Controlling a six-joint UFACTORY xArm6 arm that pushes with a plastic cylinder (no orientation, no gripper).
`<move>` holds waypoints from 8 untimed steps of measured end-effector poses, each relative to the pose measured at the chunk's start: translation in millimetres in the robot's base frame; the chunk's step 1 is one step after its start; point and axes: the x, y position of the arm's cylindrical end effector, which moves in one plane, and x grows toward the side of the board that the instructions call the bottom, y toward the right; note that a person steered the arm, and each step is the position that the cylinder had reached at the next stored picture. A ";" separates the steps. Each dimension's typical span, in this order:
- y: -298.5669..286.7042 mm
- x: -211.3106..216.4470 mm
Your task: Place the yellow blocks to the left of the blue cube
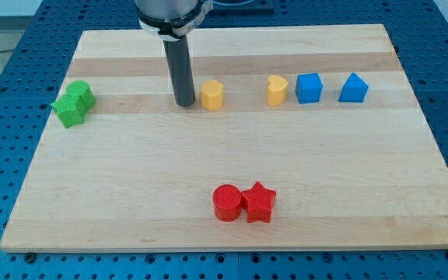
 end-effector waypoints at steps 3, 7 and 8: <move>46.1 -1.5; 36.3 -11.1; 28.5 -33.5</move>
